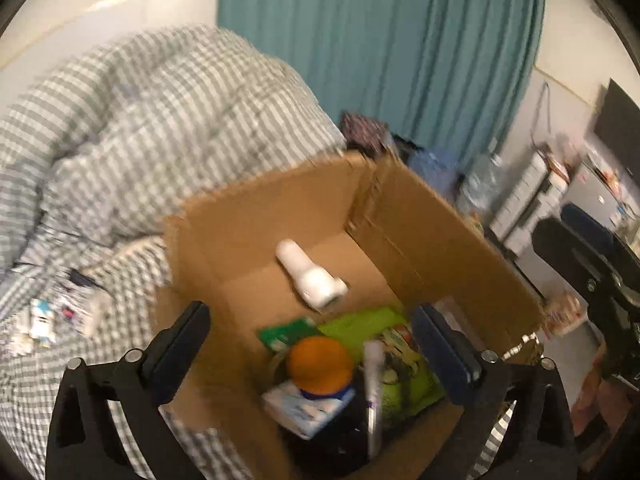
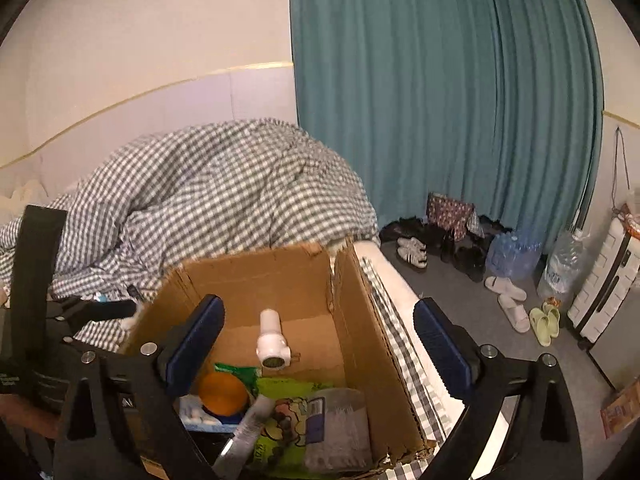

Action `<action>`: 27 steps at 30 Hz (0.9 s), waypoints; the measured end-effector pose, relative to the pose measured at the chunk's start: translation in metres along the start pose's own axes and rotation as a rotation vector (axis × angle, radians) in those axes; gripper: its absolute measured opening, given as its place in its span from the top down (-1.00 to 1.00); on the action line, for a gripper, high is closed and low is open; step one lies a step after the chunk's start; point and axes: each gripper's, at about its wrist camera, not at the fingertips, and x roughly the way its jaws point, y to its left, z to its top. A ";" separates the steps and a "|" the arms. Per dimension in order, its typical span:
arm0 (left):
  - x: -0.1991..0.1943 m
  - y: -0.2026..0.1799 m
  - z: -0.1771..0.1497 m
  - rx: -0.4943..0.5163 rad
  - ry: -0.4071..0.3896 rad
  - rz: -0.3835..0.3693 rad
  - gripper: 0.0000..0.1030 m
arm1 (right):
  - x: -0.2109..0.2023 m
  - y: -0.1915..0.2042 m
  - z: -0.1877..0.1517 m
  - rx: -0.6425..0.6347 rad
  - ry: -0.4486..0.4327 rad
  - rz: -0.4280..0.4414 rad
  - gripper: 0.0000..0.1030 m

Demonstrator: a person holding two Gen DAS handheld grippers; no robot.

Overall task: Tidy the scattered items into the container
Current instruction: 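Open the right tool to drop the roll-on bottle while the left drops the tube, then withdraw both tools from the box back over the bed items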

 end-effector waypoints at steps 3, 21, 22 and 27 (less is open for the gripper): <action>-0.020 0.022 0.007 -0.033 -0.065 0.052 -1.00 | -0.010 0.013 0.007 -0.017 -0.030 -0.002 -0.99; -0.133 0.148 -0.024 -0.210 -0.238 0.273 -1.00 | -0.034 0.133 0.032 -0.110 -0.078 0.131 -0.99; -0.138 0.156 -0.028 -0.217 -0.239 0.290 -1.00 | -0.035 0.142 0.033 -0.119 -0.082 0.140 -0.99; -0.161 0.195 -0.045 -0.264 -0.248 0.348 -1.00 | -0.035 0.178 0.035 -0.155 -0.084 0.192 -0.99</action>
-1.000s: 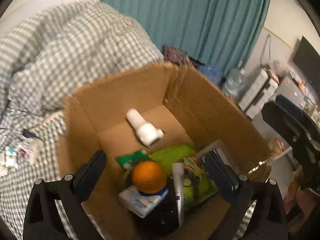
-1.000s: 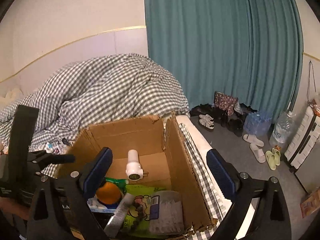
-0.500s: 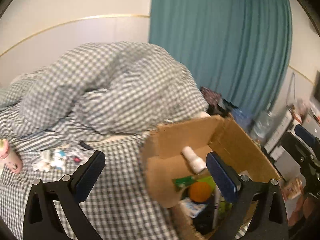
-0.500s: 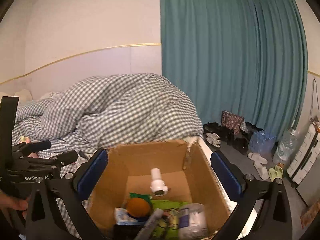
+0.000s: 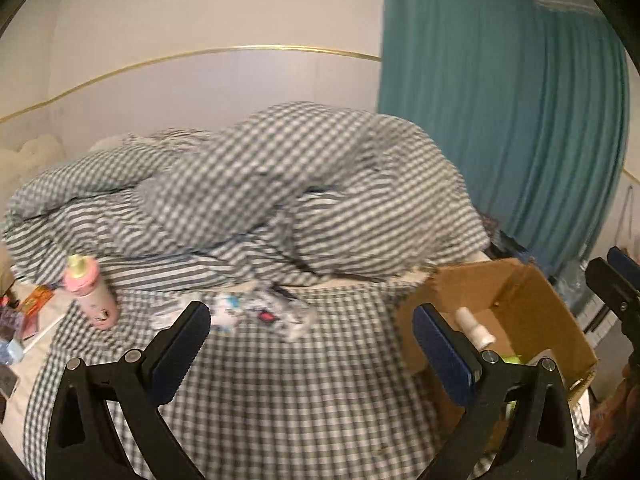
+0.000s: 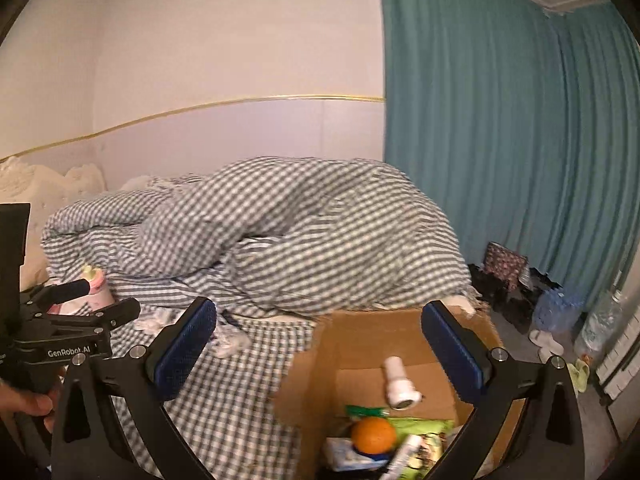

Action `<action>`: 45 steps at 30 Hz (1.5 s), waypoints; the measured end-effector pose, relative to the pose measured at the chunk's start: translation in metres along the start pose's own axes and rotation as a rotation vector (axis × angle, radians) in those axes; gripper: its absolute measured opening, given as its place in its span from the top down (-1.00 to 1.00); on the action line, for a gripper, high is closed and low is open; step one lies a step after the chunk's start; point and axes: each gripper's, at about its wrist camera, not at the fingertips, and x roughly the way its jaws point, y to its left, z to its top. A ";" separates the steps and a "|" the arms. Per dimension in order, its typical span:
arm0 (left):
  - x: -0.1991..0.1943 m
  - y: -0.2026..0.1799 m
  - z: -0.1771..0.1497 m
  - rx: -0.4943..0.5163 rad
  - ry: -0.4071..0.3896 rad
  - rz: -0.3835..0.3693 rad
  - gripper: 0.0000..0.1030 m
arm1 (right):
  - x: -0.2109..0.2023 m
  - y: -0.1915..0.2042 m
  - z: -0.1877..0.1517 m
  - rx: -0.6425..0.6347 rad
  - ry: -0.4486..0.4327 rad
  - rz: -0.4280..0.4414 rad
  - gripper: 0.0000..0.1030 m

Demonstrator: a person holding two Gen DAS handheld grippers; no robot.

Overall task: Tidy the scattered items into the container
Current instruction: 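Withdraw both tools from the box back over the bed items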

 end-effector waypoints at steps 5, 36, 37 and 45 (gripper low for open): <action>-0.011 0.044 -0.003 -0.032 -0.011 0.056 -1.00 | 0.008 0.033 0.003 -0.035 0.008 0.042 -0.99; 0.041 0.180 -0.040 -0.074 0.222 0.162 -1.00 | 0.131 0.153 -0.031 -0.192 0.355 0.209 -0.99; 0.048 0.182 -0.042 -0.075 0.236 0.156 -1.00 | 0.137 0.155 -0.034 -0.193 0.372 0.208 -0.99; 0.116 0.192 -0.055 -0.090 0.300 0.097 -1.00 | 0.176 0.159 -0.053 -0.196 0.437 0.201 -0.99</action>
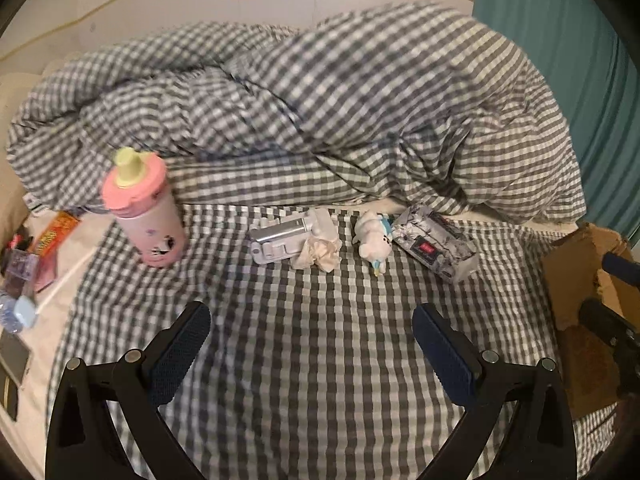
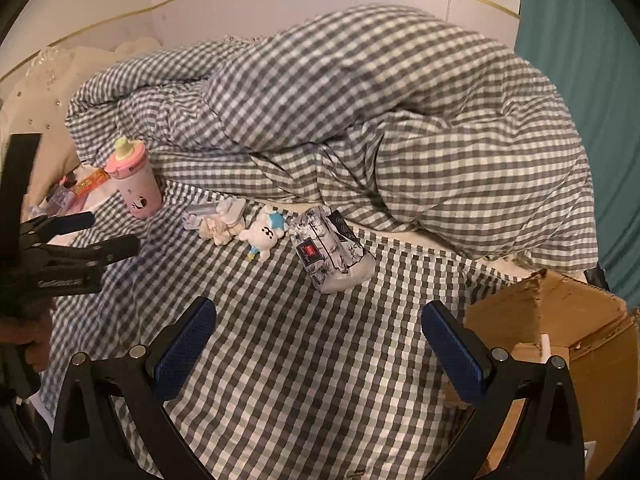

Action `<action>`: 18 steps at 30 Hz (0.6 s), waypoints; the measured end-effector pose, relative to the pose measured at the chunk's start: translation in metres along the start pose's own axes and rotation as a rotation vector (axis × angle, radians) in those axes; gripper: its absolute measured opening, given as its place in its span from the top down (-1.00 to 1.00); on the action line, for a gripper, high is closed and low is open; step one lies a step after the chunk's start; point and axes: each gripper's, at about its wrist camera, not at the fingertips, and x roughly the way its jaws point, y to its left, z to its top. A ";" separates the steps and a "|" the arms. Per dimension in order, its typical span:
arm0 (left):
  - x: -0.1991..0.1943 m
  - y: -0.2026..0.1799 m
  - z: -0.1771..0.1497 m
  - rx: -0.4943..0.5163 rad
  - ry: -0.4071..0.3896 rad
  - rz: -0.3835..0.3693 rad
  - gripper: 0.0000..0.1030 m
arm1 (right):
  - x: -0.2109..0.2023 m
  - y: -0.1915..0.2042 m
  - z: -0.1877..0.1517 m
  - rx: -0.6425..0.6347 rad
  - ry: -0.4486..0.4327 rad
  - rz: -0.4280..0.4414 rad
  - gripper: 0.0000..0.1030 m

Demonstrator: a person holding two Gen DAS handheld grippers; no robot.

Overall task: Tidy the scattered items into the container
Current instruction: 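Withdraw both tools from the box back over the bed items, then grasp the cream cloth with the left tool while the right grasps the floral tissue pack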

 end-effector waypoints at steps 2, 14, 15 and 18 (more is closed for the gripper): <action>0.017 0.000 0.003 -0.012 0.017 -0.011 -1.00 | 0.011 -0.003 0.001 0.007 0.012 -0.003 -0.99; 0.125 0.001 0.023 -0.049 0.081 -0.034 -0.61 | 0.075 -0.023 0.000 0.059 0.066 -0.012 -0.99; 0.135 0.002 0.023 -0.055 0.097 -0.030 -0.45 | 0.079 -0.024 0.000 0.061 0.071 -0.011 -0.99; 0.152 0.002 0.022 -0.060 0.125 -0.029 -0.20 | 0.091 -0.028 0.000 0.067 0.085 -0.010 -0.99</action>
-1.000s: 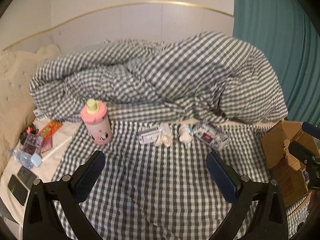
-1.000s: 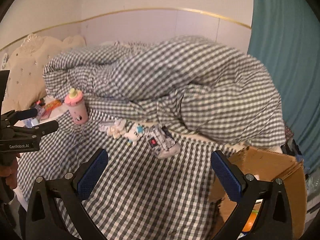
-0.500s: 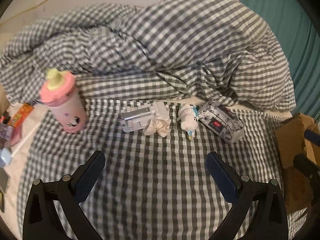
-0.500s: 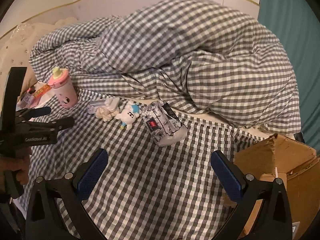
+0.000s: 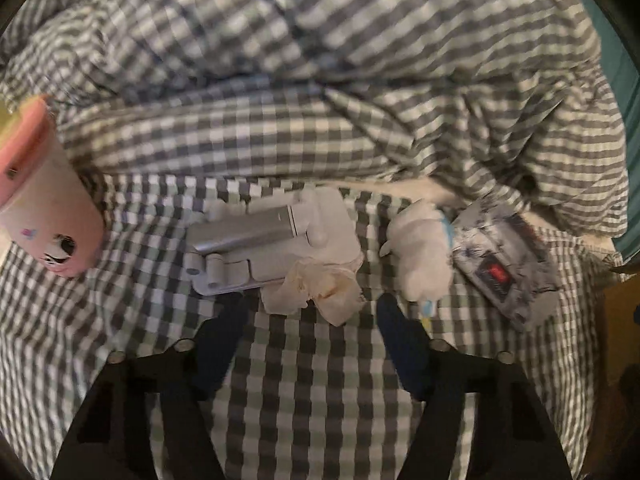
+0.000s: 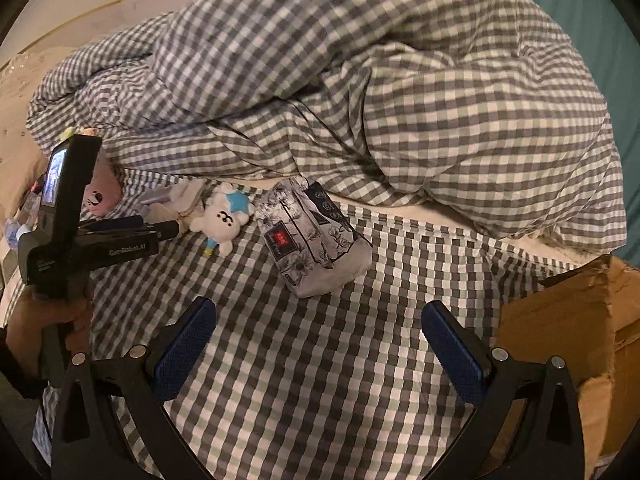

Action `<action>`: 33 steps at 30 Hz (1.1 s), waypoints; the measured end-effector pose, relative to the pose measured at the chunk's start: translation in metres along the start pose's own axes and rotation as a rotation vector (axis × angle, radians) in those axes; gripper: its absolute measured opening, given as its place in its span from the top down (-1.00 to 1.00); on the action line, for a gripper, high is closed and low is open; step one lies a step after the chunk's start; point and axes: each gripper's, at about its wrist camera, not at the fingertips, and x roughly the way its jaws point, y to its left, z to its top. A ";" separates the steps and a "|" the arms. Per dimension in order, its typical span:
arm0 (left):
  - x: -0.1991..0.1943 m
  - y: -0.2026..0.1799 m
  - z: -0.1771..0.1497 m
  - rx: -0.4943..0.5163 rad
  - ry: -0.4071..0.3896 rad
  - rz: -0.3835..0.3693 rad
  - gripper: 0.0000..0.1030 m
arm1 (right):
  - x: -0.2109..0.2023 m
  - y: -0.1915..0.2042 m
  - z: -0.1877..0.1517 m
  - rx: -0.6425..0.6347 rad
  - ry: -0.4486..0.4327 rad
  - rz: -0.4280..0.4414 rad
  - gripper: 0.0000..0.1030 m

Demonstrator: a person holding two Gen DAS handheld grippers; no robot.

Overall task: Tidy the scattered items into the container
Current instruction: 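Grasp the cream cloth with the left tool while the right grasps the floral tissue pack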

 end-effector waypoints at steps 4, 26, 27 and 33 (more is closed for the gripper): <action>0.011 -0.002 -0.003 0.004 -0.005 -0.018 -0.15 | 0.013 -0.005 0.001 0.011 0.008 0.002 -0.99; -0.015 0.012 -0.007 0.007 -0.108 -0.035 0.89 | 0.088 -0.007 0.016 -0.017 0.034 0.003 -0.99; -0.021 0.014 -0.007 0.003 -0.117 -0.036 0.89 | 0.093 -0.008 0.017 -0.016 0.040 0.005 -0.99; -0.052 0.028 -0.007 -0.010 -0.167 -0.034 0.89 | 0.123 -0.011 0.022 0.012 0.075 0.027 -0.99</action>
